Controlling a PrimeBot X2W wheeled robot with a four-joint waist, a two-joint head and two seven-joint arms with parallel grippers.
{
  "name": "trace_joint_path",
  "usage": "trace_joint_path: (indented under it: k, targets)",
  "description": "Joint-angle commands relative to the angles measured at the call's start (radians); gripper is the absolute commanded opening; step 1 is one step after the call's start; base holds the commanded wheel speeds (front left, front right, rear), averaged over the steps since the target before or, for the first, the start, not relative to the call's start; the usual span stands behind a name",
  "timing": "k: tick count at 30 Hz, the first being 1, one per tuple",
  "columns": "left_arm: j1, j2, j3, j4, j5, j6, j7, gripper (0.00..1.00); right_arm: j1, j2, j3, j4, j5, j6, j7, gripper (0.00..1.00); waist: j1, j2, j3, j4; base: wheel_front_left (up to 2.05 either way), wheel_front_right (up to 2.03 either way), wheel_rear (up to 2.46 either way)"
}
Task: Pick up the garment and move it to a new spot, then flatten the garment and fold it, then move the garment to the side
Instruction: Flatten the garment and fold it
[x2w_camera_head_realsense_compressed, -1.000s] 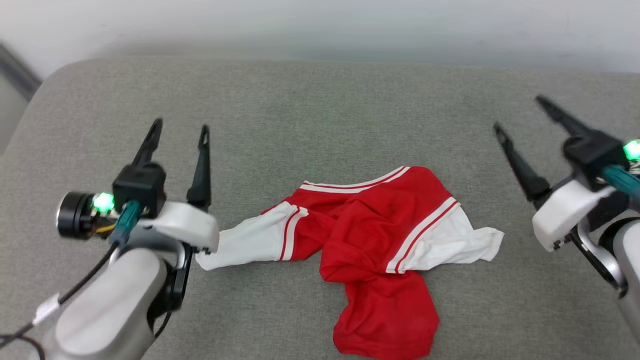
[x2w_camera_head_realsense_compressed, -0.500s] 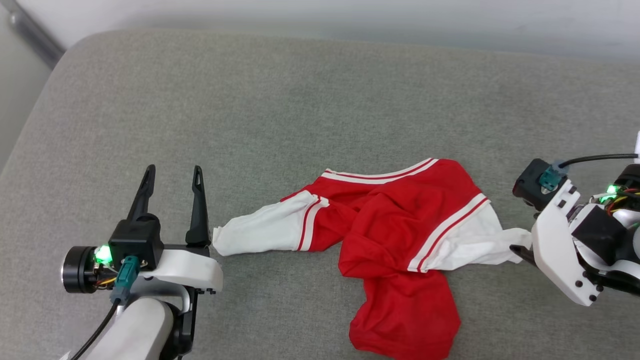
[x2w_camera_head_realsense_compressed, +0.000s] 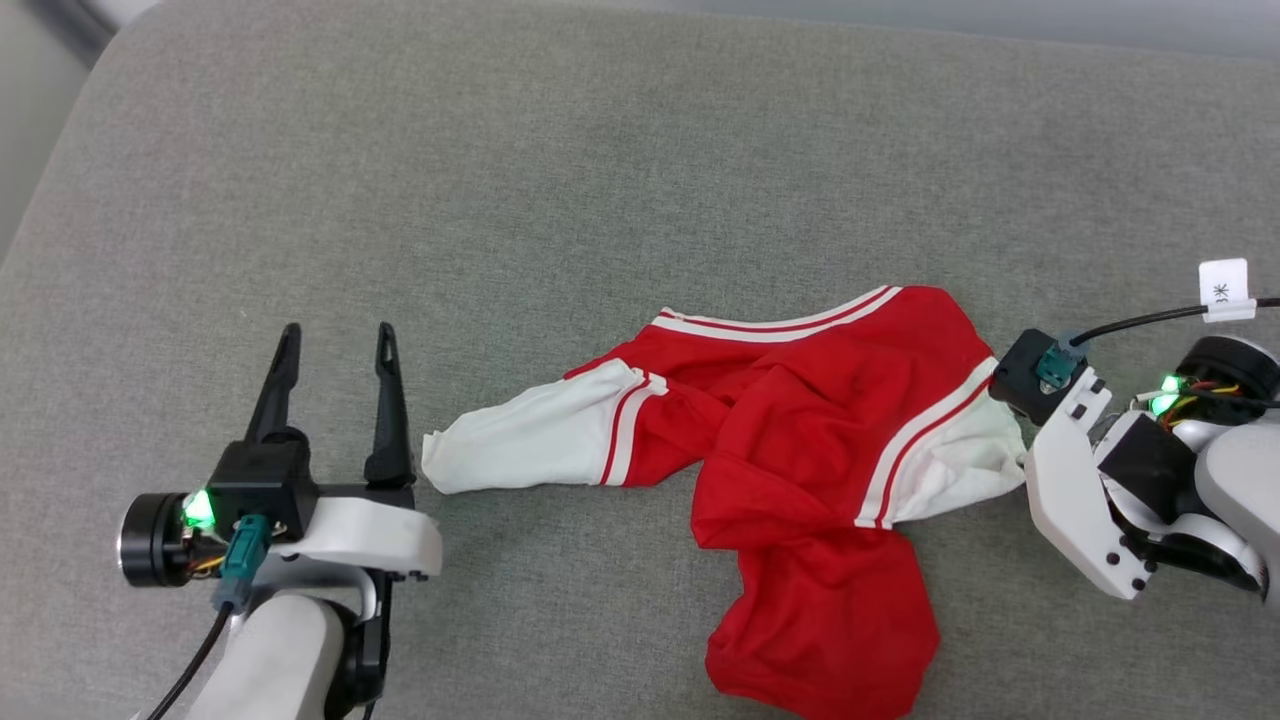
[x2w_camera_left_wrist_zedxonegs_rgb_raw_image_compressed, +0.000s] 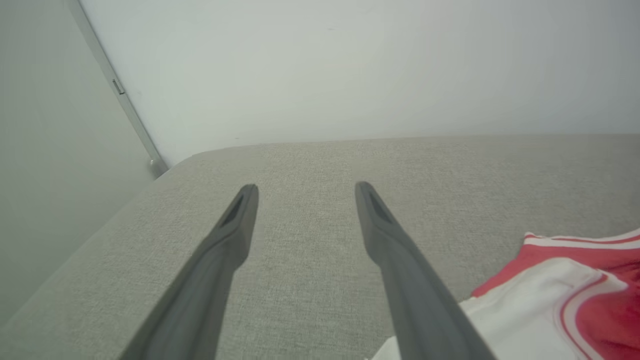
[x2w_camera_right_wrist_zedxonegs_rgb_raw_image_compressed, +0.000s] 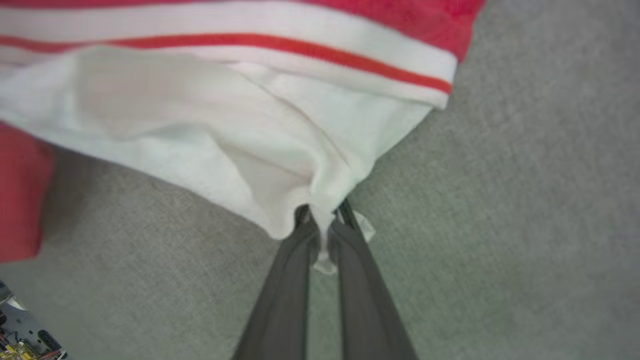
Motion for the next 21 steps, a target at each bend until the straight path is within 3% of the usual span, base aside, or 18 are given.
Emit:
trace_joint_path:
  k: [1, 7, 16, 21]
  targets:
    - [0.024, -0.007, 0.022, 0.006, 0.015, -0.009, -0.002, 1.0, -0.018, -0.005, 0.016, 0.015, -0.007, -0.002, -0.072, 0.0, 0.0001, 0.0, -0.019, -0.017, 0.0, 0.0, 0.0]
    - [0.064, -0.022, 0.07, 0.015, 0.043, -0.032, -0.002, 1.0, -0.055, -0.109, -0.044, -0.035, 0.031, -0.002, -0.215, 0.0, 0.0001, 0.0, -0.066, -0.05, 0.0, 0.0, 0.0]
    - [0.091, -0.05, 0.084, 0.002, 0.078, -0.05, -0.002, 1.0, 0.087, -0.251, -0.06, 0.012, 0.097, -0.002, -0.229, 0.0, 0.0001, 0.0, -0.082, -0.051, 0.0, 0.0, 0.0]
    - [0.095, -0.058, 0.091, 0.012, 0.09, -0.06, -0.002, 1.0, 0.223, -0.22, -0.032, 0.087, 0.147, -0.002, -0.246, 0.0, 0.0001, 0.0, -0.088, -0.049, 0.0, 0.0, 0.0]
